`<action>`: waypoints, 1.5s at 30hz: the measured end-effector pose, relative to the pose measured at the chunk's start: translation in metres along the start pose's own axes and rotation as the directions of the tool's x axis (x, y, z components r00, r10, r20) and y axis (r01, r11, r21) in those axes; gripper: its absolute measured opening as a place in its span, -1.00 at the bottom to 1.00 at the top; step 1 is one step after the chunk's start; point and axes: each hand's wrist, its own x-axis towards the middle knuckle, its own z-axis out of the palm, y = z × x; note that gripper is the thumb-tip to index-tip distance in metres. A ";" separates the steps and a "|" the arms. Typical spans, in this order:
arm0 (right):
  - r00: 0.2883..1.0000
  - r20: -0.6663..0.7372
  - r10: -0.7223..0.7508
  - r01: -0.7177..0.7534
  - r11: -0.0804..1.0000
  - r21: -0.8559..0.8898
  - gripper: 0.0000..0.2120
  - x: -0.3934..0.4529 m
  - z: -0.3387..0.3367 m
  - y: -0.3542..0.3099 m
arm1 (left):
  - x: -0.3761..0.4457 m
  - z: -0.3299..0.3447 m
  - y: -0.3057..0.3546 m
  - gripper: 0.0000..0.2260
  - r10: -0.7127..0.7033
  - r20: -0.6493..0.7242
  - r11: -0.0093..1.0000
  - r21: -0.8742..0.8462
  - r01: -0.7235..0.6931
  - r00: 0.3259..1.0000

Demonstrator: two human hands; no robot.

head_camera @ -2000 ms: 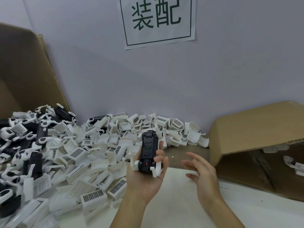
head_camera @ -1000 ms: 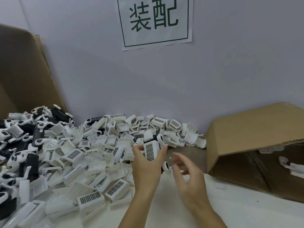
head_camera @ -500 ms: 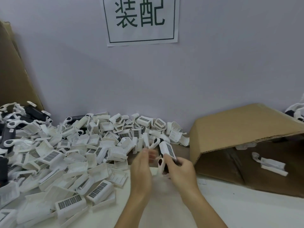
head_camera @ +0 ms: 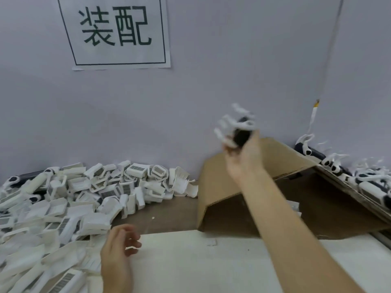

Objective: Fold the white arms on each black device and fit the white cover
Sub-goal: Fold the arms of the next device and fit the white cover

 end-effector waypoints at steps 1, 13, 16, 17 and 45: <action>0.997 -0.074 -0.007 0.009 0.999 0.033 -0.62 0.006 -0.005 -0.016 | 0.000 0.001 -0.001 -0.70 0.012 0.004 1.000 0.001 -0.012 1.000; 0.973 0.069 0.220 -0.094 0.651 -0.753 -0.72 -0.087 -0.072 0.131 | -0.003 0.007 -0.002 -0.73 0.001 0.024 0.987 0.161 -0.005 1.000; 0.955 0.079 0.284 -0.077 0.498 -0.864 -0.69 -0.109 -0.086 0.157 | -0.005 0.005 -0.004 -0.76 -0.036 0.032 0.963 0.267 0.026 0.999; 0.960 0.090 0.267 -0.048 0.470 -0.881 -0.68 -0.111 -0.090 0.159 | -0.006 0.005 -0.003 -0.77 -0.046 0.039 0.955 0.296 0.032 0.998; 0.966 0.191 0.175 0.104 0.415 -0.904 -0.60 -0.104 -0.091 0.175 | 0.153 -0.116 0.096 -0.71 0.164 0.226 0.192 0.948 -0.255 0.960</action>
